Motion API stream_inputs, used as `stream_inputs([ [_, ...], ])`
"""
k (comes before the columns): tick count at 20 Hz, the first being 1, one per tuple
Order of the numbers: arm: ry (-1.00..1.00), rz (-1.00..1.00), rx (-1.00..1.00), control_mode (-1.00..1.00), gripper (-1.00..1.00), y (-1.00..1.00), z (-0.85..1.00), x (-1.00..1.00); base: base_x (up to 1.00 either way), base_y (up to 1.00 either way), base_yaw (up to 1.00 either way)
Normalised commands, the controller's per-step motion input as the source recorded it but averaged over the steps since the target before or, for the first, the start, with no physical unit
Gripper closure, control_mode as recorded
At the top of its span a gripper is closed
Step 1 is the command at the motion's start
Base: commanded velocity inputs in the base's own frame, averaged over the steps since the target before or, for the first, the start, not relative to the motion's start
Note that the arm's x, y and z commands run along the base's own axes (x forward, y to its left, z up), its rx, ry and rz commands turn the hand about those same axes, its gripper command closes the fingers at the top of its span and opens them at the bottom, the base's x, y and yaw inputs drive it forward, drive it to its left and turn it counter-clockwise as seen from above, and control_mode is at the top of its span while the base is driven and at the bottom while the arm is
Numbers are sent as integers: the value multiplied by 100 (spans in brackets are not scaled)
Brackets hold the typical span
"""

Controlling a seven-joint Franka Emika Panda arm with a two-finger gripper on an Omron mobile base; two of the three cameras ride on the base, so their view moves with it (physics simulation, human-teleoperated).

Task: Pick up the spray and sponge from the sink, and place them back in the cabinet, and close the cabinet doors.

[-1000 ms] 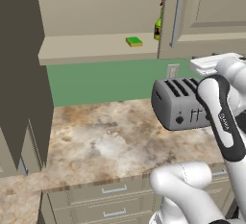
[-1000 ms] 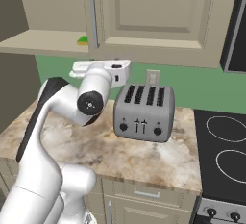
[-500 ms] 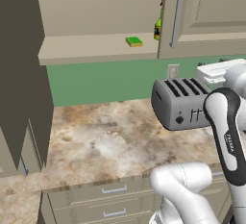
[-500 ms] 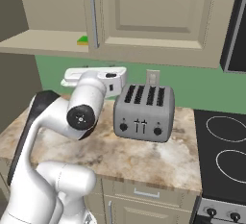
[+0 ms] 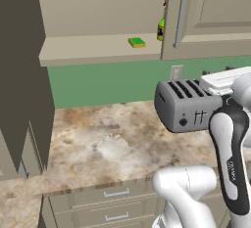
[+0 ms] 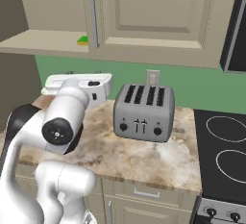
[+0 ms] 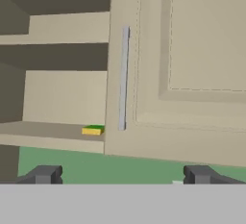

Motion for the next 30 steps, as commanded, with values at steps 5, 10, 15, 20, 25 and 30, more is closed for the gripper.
stream_inputs([
  [5,-2,0,0,-100,-100,47,0,-37,0,0,0],
  [10,0,0,0,-100,-100,50,0,-27,0,0,0],
  [15,0,0,0,-100,-100,51,0,-25,0,0,0],
  [20,0,0,0,-100,-100,50,0,-23,0,0,0],
  [25,-1,-1,0,-100,-100,49,0,-25,0,0,0],
  [30,-2,-2,0,-100,-100,47,0,-29,0,0,0],
])
